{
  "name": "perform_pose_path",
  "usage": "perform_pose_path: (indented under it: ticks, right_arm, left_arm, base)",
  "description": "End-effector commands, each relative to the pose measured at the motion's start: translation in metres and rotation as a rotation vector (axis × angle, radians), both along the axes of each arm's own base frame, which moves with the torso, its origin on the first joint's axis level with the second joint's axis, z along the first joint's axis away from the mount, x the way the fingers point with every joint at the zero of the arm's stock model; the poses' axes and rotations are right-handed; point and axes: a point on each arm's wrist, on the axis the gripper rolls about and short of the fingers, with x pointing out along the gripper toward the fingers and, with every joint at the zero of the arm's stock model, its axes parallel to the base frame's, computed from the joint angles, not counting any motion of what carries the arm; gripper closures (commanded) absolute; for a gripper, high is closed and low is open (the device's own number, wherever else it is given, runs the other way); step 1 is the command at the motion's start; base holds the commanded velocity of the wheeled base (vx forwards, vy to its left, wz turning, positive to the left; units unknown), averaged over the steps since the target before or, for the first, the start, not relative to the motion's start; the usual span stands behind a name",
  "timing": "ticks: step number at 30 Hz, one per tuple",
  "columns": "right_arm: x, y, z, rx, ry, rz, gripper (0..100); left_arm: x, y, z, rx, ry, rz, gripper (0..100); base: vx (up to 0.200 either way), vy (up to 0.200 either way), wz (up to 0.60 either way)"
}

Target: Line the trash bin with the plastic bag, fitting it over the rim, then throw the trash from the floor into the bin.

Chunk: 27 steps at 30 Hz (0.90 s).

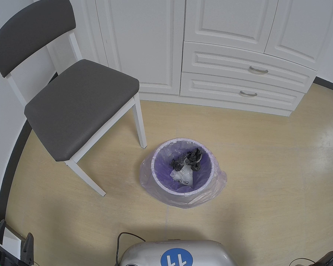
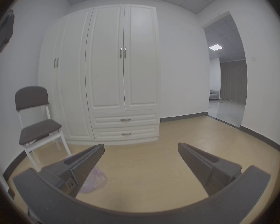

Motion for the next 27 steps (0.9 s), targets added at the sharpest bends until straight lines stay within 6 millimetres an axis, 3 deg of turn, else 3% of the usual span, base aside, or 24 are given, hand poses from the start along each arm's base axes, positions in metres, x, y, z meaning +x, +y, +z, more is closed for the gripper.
perform_pose_path:
  ticks: [1, 9, 27]
  right_arm:
    - [0.002, 0.0, -0.011, -0.026, 0.075, -0.005, 0]
    - [0.003, 0.001, -0.019, -0.053, 0.16, 0.022, 0]
    - [0.004, 0.007, -0.026, -0.104, 0.226, 0.293, 0]
  left_arm:
    - [0.0, 0.0, -0.003, 0.0, -0.016, -0.004, 0]
    - [0.0, 0.0, -0.003, -0.007, -0.016, -0.002, 0]
    - [0.0, 0.0, -0.003, -0.002, -0.016, -0.004, 0]
  base:
    - [0.0, 0.0, 0.0]
    - [0.0, 0.0, 0.0]
    - [0.0, 0.0, 0.0]
